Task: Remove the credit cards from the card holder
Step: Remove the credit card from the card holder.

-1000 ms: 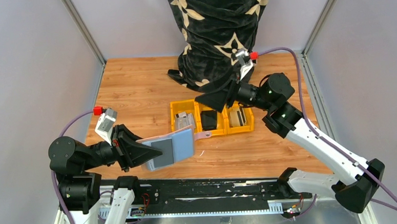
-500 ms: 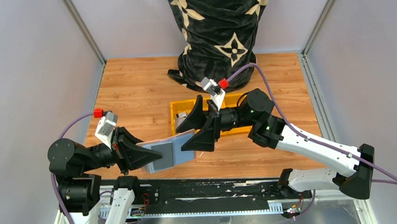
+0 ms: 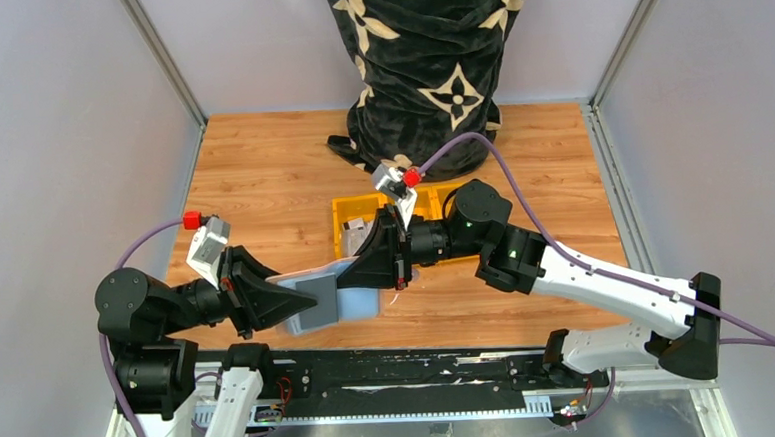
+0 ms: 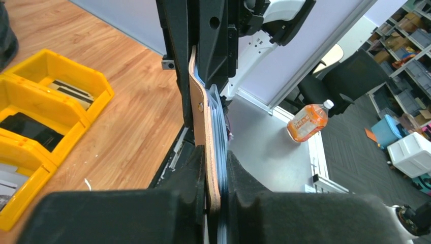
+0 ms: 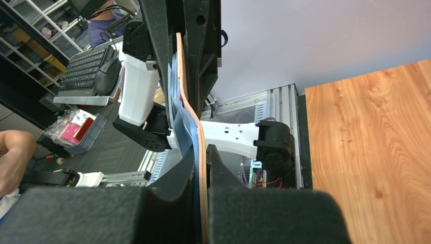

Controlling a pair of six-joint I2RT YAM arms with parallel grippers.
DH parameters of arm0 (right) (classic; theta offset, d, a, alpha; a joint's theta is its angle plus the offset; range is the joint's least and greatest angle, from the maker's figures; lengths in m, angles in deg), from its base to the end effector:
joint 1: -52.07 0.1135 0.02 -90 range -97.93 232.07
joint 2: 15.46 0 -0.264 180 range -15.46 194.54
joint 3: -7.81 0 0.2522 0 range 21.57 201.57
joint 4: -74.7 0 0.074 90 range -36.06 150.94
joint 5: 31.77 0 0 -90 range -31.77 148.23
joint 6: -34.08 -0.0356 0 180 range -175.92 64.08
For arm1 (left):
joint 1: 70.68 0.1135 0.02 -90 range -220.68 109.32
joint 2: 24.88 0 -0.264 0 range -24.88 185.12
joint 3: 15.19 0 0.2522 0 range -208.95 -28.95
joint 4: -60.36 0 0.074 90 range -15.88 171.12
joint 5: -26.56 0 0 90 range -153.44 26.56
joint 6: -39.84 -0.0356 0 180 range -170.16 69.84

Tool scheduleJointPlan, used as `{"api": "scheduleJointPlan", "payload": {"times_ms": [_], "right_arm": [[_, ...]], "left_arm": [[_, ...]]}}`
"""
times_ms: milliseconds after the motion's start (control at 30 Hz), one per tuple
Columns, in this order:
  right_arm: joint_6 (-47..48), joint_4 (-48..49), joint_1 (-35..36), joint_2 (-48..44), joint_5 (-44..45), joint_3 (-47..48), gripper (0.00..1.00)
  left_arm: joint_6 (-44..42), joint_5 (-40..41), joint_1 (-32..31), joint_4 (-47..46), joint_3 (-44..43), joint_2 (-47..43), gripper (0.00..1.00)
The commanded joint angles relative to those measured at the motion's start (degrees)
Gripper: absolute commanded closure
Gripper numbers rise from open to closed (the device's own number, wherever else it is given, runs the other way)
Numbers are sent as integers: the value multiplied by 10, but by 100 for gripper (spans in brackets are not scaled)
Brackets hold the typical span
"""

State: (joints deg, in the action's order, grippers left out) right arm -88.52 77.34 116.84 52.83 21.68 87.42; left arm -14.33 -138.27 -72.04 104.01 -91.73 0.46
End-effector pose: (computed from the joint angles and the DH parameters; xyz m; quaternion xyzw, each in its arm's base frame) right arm 0.0956 0.2526 0.4330 -0.3994 0.4935 0.6894 0.3488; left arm 0.0212 -0.0349 0.4340 0.2814 0.6353 -0.5700 0.4385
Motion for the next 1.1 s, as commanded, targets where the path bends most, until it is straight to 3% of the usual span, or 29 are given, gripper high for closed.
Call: {"api": "scheduleJointPlan", "payload": {"times_ms": [0,100,600,867,1067], "right_arm": [[27,-35,5,-15,66,7,100],[36,-29,1,-45,100,-13,100],[18,-6,-7,-71,90,-31,100],[18,-14,-10,-75,90,-34,100],[9,-5,-10,-74,78,-30,100]], "left_arm": [[-23,6,-2,3,-12,3,78],[-48,0,-2,31,-16,7,69],[-57,-43,-2,46,-22,2,72],[-56,-54,-2,46,-24,3,62],[-64,-28,-2,44,-20,1,65]]}}
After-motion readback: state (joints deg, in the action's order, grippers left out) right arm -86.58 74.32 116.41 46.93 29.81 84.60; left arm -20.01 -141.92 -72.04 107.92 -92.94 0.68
